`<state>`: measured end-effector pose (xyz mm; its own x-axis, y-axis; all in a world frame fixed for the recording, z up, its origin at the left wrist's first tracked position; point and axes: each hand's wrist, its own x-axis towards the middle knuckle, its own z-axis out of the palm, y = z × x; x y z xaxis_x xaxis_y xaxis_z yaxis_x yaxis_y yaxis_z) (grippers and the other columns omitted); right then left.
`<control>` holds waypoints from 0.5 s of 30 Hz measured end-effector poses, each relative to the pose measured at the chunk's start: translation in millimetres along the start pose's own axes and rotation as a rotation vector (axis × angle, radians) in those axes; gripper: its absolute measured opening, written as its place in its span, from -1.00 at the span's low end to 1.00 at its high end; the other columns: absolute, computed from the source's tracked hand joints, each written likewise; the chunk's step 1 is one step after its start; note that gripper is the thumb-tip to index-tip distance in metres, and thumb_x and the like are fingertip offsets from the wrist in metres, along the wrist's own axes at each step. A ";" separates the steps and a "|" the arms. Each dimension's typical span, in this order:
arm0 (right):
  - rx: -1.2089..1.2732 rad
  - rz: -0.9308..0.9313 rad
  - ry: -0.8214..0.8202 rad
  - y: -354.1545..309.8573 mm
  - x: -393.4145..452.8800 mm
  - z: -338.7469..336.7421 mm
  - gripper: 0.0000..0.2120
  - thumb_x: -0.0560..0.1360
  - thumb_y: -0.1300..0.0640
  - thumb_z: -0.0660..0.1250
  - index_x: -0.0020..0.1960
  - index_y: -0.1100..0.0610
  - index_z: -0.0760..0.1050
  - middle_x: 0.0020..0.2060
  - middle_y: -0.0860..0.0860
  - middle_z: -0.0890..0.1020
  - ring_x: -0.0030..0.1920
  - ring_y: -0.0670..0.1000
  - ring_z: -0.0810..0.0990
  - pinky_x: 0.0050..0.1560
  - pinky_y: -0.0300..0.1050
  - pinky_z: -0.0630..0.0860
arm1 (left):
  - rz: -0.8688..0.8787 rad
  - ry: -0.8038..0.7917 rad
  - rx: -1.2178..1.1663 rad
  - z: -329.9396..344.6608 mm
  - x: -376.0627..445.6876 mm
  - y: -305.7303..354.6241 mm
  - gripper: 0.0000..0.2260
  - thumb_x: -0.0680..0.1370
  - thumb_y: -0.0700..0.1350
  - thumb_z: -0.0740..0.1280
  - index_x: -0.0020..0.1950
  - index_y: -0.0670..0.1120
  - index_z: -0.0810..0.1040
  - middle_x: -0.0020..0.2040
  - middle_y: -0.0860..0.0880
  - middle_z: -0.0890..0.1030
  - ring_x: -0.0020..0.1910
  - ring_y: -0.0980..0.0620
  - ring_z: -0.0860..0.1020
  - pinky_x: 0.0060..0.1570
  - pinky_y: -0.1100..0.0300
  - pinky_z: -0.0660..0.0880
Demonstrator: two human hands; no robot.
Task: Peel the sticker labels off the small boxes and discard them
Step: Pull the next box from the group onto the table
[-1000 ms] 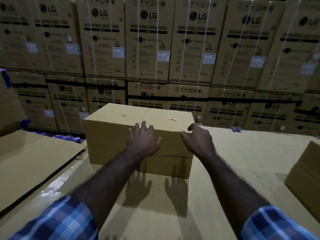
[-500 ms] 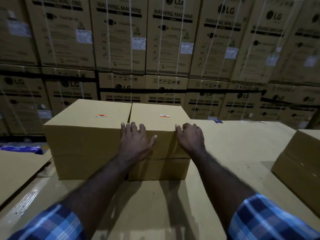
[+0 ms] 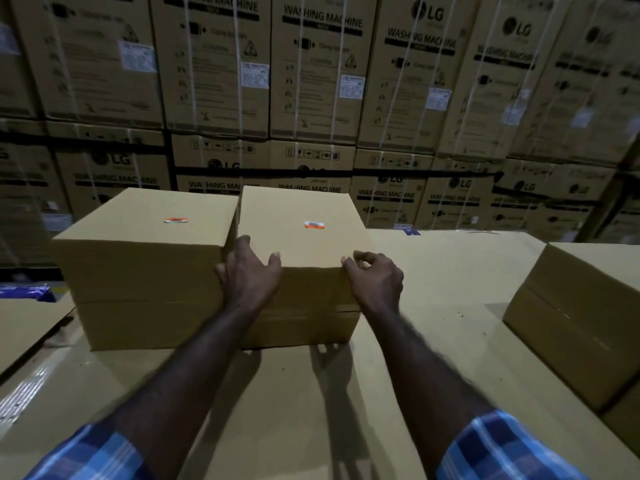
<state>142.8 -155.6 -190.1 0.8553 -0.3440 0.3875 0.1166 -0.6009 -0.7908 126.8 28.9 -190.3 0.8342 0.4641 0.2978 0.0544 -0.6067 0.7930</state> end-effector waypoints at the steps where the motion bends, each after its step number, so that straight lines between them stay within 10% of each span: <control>1: 0.022 -0.001 0.018 0.8 -6.9 -2.9 -0.62 0.46 -0.08 0.43 0.19 0.11 0.62 0.10 0.07 0.65 0.10 0.09 0.61 0.08 0.04 0.61 | 0.001 -0.017 -0.040 -2.5 -6.6 0.5 -0.42 0.54 0.08 0.31 0.48 -0.07 0.23 0.39 -0.18 0.39 0.35 -0.22 0.33 0.18 0.03 0.33; 15: -0.048 -0.039 0.059 31.9 -58.3 -173.7 -0.64 0.50 -0.06 0.37 0.24 0.05 0.58 0.21 0.07 0.59 0.25 0.11 0.40 0.01 -0.16 0.28 | 0.124 -0.027 -0.031 -17.7 -162.8 89.5 -0.56 0.56 0.07 0.31 0.40 -0.02 0.38 0.31 -0.15 0.50 0.26 -0.14 0.47 0.16 -0.08 0.50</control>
<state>9.0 -280.0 -155.7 0.8191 -0.3612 0.4457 0.1235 -0.6477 -0.7518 -13.9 -89.5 -158.3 0.8481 0.3689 0.3802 -0.0664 -0.6380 0.7671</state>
